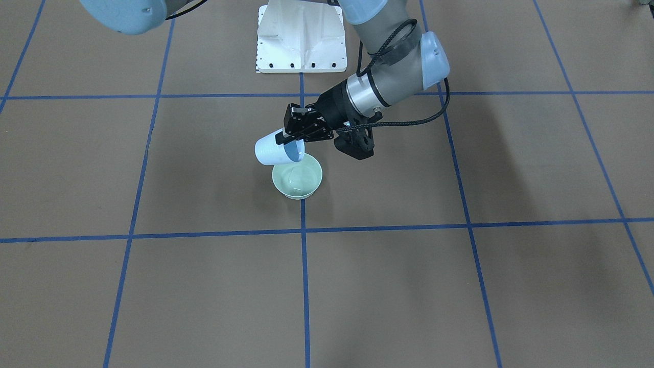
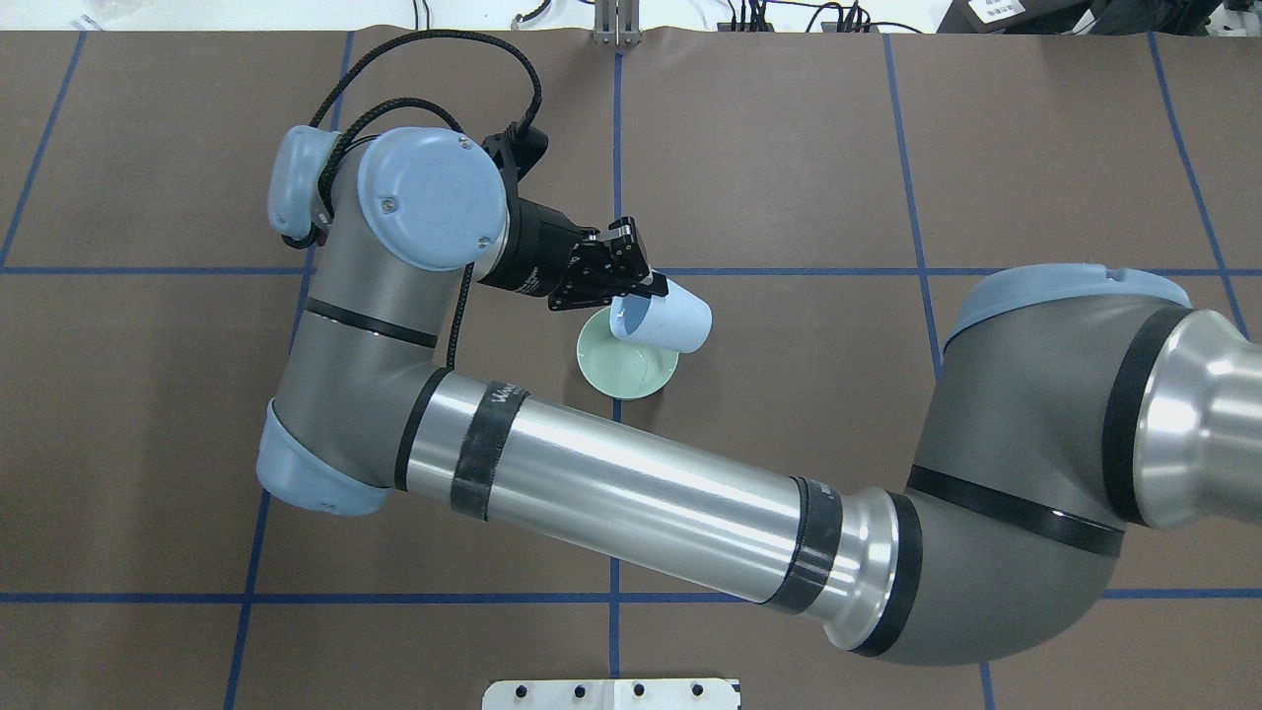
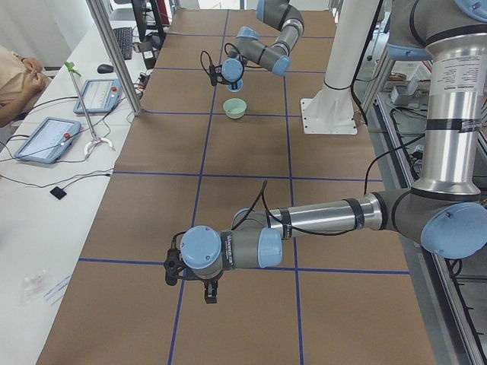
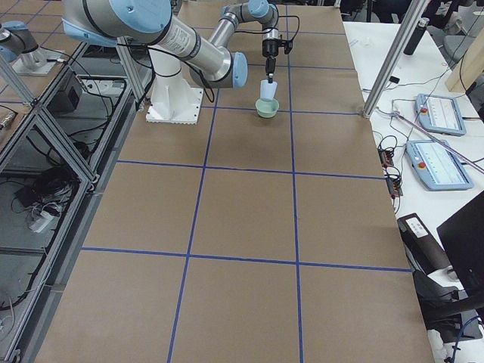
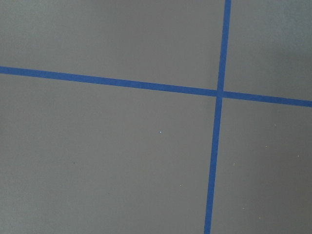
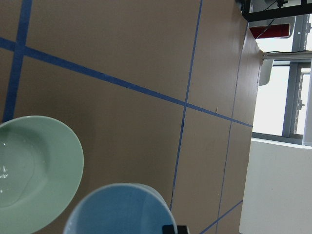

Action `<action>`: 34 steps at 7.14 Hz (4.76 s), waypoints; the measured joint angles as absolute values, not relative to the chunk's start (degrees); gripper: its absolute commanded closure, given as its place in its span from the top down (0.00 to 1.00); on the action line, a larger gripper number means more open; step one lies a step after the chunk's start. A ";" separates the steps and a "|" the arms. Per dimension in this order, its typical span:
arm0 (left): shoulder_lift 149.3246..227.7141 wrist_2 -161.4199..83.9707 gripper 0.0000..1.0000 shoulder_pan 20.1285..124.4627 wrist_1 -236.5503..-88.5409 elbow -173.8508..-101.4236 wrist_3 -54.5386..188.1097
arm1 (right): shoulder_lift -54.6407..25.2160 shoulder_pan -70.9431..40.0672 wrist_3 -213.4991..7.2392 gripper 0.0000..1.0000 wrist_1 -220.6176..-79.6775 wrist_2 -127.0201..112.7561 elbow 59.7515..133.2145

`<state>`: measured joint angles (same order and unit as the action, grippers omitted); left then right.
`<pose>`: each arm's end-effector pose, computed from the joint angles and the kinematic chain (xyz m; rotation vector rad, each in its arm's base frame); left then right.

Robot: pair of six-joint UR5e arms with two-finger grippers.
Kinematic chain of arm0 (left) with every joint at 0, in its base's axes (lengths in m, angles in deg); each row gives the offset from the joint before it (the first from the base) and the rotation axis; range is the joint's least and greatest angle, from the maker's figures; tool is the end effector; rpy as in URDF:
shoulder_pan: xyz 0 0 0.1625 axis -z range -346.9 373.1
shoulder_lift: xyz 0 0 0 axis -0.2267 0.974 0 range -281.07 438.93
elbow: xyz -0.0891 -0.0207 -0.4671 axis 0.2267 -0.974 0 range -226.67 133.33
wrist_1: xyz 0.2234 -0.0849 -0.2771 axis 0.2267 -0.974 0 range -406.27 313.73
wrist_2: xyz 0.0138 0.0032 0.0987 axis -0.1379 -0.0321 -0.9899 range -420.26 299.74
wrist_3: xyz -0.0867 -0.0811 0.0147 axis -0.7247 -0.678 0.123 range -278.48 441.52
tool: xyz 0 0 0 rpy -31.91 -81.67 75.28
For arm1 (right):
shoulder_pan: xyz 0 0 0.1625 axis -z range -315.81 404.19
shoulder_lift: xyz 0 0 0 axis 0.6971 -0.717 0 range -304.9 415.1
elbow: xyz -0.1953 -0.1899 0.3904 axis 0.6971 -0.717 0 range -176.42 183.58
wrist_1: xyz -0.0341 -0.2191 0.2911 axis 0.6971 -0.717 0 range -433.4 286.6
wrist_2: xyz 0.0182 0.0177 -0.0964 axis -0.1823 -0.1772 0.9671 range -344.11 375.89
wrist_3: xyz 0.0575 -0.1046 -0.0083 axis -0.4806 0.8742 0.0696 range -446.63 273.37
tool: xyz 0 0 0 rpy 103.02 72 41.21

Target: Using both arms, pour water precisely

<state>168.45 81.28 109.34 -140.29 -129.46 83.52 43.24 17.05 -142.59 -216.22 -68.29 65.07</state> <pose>-0.0860 -0.4217 0.7646 0.0054 0.9015 -0.0976 -0.6273 -0.4851 0.1250 0.0591 0.0995 -0.1229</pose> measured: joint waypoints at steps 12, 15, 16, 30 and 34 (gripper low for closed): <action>170.06 82.61 1.00 109.25 -140.25 -132.22 82.78 | -4.33 12.08 -134.51 0.00 -194.17 -74.18 124.58; 170.07 82.65 1.00 109.25 -140.11 -133.45 82.73 | -14.47 11.73 -134.52 0.00 -181.79 -75.99 127.12; 170.07 82.65 1.00 109.25 -140.07 -133.87 82.47 | -18.24 11.57 -134.48 0.00 -177.51 -76.85 127.99; 169.90 82.74 1.00 109.28 -140.15 -135.53 80.02 | -49.39 9.33 -137.04 0.29 -142.94 -90.57 129.90; 170.03 82.70 1.00 109.25 -140.05 -135.45 79.92 | -49.08 9.31 -137.24 0.99 -139.45 -91.64 128.10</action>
<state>170.03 82.70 109.25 -140.05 -135.45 79.92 -49.08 9.31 -137.24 -139.45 -91.64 128.10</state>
